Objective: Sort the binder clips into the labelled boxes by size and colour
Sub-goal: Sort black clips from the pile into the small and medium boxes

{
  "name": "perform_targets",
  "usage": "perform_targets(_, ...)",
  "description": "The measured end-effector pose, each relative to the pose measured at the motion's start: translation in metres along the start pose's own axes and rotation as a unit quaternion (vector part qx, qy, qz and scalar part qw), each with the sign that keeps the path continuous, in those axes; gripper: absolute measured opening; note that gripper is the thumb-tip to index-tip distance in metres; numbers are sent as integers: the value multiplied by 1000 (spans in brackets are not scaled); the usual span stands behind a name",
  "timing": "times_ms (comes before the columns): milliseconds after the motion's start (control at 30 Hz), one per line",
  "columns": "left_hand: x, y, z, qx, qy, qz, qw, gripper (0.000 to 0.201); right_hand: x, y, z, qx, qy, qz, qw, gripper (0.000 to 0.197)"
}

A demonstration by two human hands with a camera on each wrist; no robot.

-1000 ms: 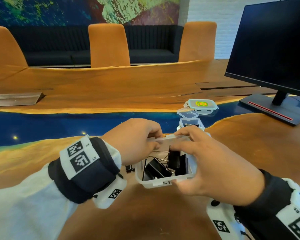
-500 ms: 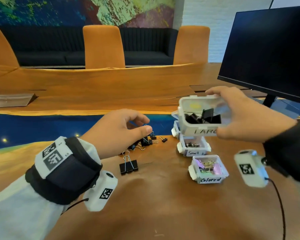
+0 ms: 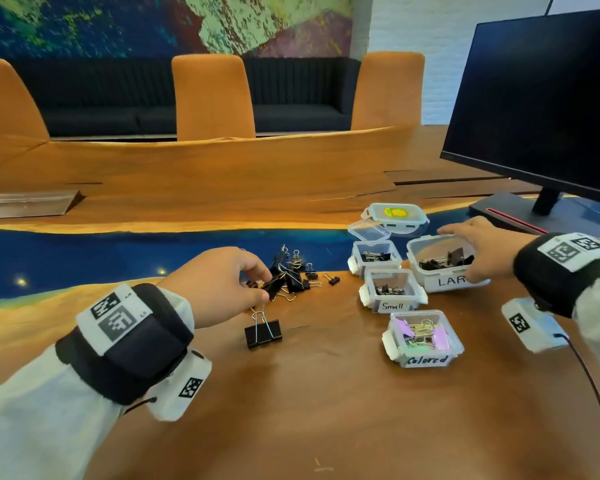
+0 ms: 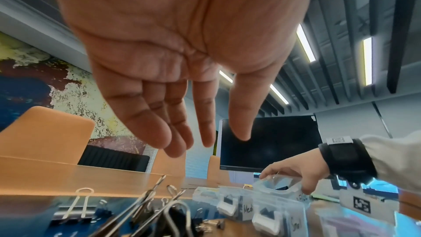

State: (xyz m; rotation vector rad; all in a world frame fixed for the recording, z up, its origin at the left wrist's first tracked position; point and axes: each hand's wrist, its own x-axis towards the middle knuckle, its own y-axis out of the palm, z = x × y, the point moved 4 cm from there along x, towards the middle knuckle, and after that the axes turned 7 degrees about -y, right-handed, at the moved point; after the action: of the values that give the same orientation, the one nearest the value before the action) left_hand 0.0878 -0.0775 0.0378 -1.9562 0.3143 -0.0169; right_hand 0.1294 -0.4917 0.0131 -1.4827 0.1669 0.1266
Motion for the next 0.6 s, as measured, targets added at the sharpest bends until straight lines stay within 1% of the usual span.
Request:
perform_targets(67, 3, 2, 6, 17, -16, 15, 1000, 26, 1, 5, 1, -16, -1, 9, 1000, 102)
perform_targets(167, 5, 9, 13, 54, -25, 30, 998, 43, -3, 9, 4, -7, 5, 28, 1000, 107)
perform_targets(233, 6, 14, 14, 78, -30, 30, 996, 50, -12, 2, 12, -6, 0, 20, 1000, 107)
perform_targets(267, 6, 17, 14, 88, -33, 35, 995, 51, -19, -5, 19, -7, -11, 2, 1000, 103)
perform_targets(333, 7, 23, 15, 98, -41, 54, 993, 43, -39, -26, 38, 17, -56, -55, 997, 89)
perform_targets(433, 6, 30, 13, 88, -36, 69, 993, 15, -83, -49, 79, 122, -139, -139, 973, 74)
perform_targets(467, 5, 32, 11, 81, -29, 70, 994, 9, -99, -51, 95, 160, -174, -151, 960, 70)
perform_targets(533, 1, 34, 6, 63, -13, 75, 995, 12, -124, -46, 126, 228, -234, -147, 934, 62)
perform_targets(600, -5, 34, 0, 43, 4, 79, 996, 14, -137, -31, 150, 293, -265, -126, 910, 57)
